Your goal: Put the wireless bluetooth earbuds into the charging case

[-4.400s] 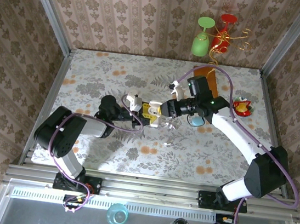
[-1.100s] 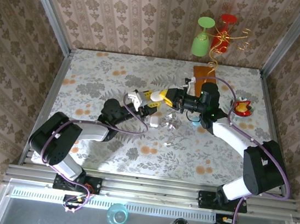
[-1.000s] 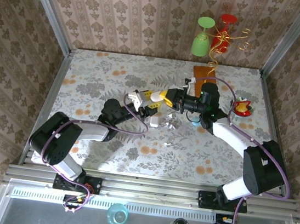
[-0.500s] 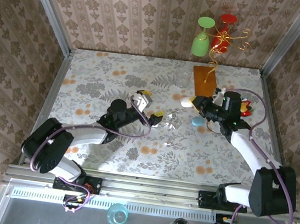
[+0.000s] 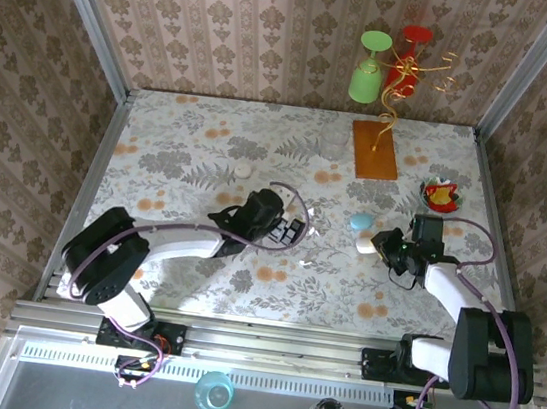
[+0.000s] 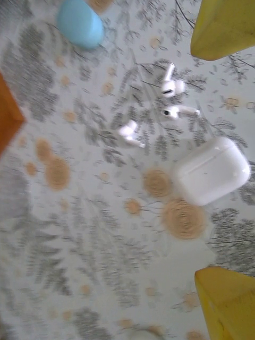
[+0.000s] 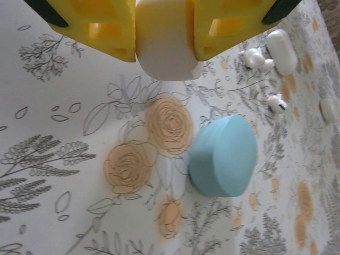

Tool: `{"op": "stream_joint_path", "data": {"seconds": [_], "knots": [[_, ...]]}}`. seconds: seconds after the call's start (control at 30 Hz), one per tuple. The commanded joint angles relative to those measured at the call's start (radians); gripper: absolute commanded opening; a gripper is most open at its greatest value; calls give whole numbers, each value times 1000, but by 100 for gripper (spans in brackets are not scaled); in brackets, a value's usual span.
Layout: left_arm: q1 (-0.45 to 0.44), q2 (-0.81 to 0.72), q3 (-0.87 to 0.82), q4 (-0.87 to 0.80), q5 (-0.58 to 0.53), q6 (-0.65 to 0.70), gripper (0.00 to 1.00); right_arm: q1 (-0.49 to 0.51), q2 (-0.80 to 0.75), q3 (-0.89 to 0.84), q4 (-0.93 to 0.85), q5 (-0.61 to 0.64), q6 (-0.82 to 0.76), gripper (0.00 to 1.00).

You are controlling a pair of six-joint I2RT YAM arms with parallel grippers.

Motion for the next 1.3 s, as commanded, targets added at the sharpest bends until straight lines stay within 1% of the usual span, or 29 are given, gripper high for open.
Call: {"op": "stream_joint_path", "data": {"seconds": [0.0, 0.07, 0.1, 0.13, 0.2, 0.27, 0.33, 0.4, 0.47, 0.57, 0.67, 0.77, 0.87, 1.03, 1.2, 1.27], "knots": [[-5, 59, 109, -233, -40, -125, 100, -12, 45, 13, 2, 40, -33, 23], [-13, 96, 139, -278, -57, -150, 100, -16, 64, 32, -8, 40, -56, 27], [-16, 109, 154, -294, -59, -154, 100, -17, 66, 49, -31, 45, -70, 32], [-19, 124, 174, -318, -64, -167, 100, -18, 63, 67, -58, 62, -93, 40], [-19, 156, 254, -433, -91, -231, 100, -17, 49, 95, -95, 93, -135, 51], [-14, 217, 375, -601, -90, -269, 100, -17, 30, 132, -145, 129, -178, 60], [-16, 264, 450, -688, -96, -301, 100, -17, 13, 165, -181, 155, -215, 65], [-15, 275, 448, -677, -80, -335, 100, -17, -6, 189, -200, 177, -240, 67], [-4, 276, 428, -646, -41, -392, 100, -17, -21, 209, -209, 177, -257, 69], [21, 308, 449, -663, 38, -464, 100, -17, -32, 222, -212, 157, -262, 69], [41, 333, 487, -700, 60, -495, 100, -14, -36, 218, -206, 136, -259, 69], [62, 355, 506, -708, 67, -520, 94, -13, -43, 199, -191, 127, -252, 69], [71, 379, 534, -717, 61, -514, 88, -11, -51, 178, -175, 115, -241, 69], [86, 420, 570, -705, 95, -500, 83, -10, -65, 164, -168, 107, -240, 68], [89, 451, 590, -705, 123, -501, 77, -8, -70, 173, -166, 103, -257, 68], [92, 457, 588, -697, 127, -502, 71, -8, -74, 175, -161, 98, -259, 68]]}}
